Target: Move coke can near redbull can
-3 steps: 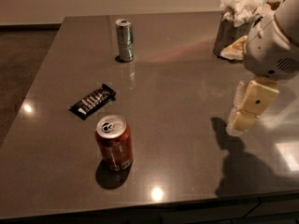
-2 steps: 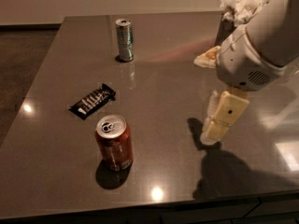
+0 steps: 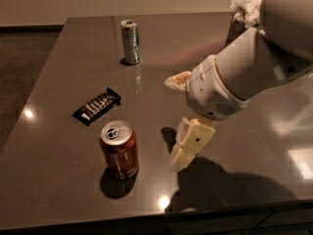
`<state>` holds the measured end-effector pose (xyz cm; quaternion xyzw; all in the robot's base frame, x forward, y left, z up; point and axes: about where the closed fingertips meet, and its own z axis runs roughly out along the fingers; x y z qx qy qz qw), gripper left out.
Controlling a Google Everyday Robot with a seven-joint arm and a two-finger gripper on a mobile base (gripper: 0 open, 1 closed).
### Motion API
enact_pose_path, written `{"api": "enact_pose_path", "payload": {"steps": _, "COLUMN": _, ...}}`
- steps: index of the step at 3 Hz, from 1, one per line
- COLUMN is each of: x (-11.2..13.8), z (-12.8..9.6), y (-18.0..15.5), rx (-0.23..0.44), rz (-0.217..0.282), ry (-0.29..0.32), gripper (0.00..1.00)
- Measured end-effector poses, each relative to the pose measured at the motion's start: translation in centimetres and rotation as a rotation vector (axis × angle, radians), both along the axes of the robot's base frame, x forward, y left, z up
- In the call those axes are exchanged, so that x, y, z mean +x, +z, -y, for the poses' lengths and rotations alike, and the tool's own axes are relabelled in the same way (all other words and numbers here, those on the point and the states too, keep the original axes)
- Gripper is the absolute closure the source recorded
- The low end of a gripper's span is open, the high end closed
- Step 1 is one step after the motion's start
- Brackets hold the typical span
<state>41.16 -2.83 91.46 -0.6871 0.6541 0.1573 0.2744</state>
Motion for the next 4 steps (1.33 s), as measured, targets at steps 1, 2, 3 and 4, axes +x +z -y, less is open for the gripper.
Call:
{"api": "enact_pose_path", "payload": {"steps": 1, "x": -1.1, "z": -3.2, "y": -1.1, "rx": 0.072, "rz": -0.01, "ry": 0.046, "gripper": 0.0}}
{"api": "enact_pose_path", "payload": {"steps": 2, "x": -2.0, "z": -5.5, "y": -1.7, "rx": 0.126, "rz": -0.024, "ry": 0.083, "gripper": 0.0}}
{"api": "enact_pose_path", "payload": {"steps": 3, "x": -3.0, "z": -7.3, "y": -2.0, "rx": 0.168, "rz": -0.044, "ry": 0.119, "gripper": 0.0}}
{"api": "enact_pose_path", "payload": {"steps": 4, "x": -3.4, "z": -8.7, "y": -2.0, "rx": 0.201, "rz": -0.065, "ry": 0.142, "gripper": 0.18}}
